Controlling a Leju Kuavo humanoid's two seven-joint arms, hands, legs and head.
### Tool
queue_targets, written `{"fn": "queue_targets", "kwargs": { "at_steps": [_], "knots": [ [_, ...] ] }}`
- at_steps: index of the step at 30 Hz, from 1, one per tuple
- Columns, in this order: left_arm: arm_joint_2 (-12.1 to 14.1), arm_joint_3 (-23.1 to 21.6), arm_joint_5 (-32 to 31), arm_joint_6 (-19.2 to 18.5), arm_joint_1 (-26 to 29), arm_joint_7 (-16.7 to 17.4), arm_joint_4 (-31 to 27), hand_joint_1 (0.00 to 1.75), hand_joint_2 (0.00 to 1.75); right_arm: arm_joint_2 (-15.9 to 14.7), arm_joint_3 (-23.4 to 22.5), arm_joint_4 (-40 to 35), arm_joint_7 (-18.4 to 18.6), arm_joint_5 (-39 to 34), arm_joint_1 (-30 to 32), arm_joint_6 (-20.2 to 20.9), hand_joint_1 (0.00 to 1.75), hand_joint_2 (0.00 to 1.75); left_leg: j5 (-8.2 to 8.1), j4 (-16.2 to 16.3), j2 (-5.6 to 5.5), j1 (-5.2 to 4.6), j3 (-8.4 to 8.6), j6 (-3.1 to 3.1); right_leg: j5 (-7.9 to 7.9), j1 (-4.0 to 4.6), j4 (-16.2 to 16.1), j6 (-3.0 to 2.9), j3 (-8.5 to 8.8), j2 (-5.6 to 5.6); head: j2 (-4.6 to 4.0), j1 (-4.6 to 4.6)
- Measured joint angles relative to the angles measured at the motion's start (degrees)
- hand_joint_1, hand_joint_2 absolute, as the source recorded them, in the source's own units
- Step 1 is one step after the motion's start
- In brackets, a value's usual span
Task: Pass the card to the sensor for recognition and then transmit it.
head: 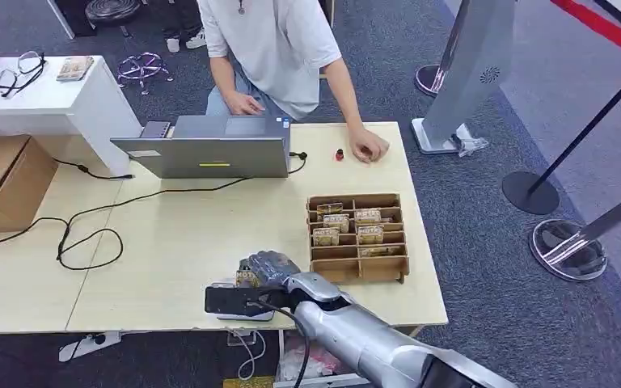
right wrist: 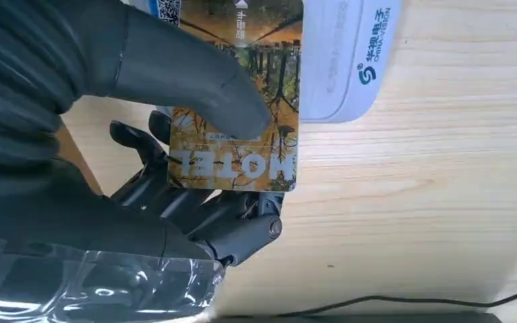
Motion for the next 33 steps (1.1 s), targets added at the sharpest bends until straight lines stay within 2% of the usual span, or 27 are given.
{"fn": "queue_targets", "kwargs": {
  "at_steps": [8,12,22,33],
  "knots": [
    [-0.1,0.0,0.0,0.0,0.0,0.5,0.0,0.00,0.00,0.4,1.2,0.0,1.2,2.3,0.2,-1.3,1.75,1.75,0.00,0.0,0.00,0.00,0.01,0.00,0.00,0.00,0.0,0.00,0.00,0.00,0.00,0.00],
    [0.2,0.0,-0.3,-1.9,-0.1,1.6,0.0,0.00,0.00,0.7,1.3,0.0,1.5,3.0,0.3,-1.7,1.75,1.75,0.00,0.0,0.00,0.00,0.01,0.00,0.00,0.00,0.0,0.00,0.00,0.00,0.00,0.00],
    [0.5,0.0,-0.9,-2.4,-0.7,1.8,0.0,0.00,0.00,1.1,1.4,0.0,2.0,5.3,1.1,-4.1,1.75,1.75,0.00,0.0,0.00,0.00,0.01,0.00,0.00,0.00,0.0,0.00,0.01,0.00,0.00,0.00],
    [0.6,-0.1,-1.1,-2.4,-0.8,2.0,0.0,0.00,0.00,2.1,1.7,0.0,1.2,6.5,2.1,-3.9,1.75,1.75,0.00,0.0,0.01,0.00,0.02,0.00,0.00,0.00,0.0,0.00,0.00,0.01,0.00,-0.02]
  ]
}}
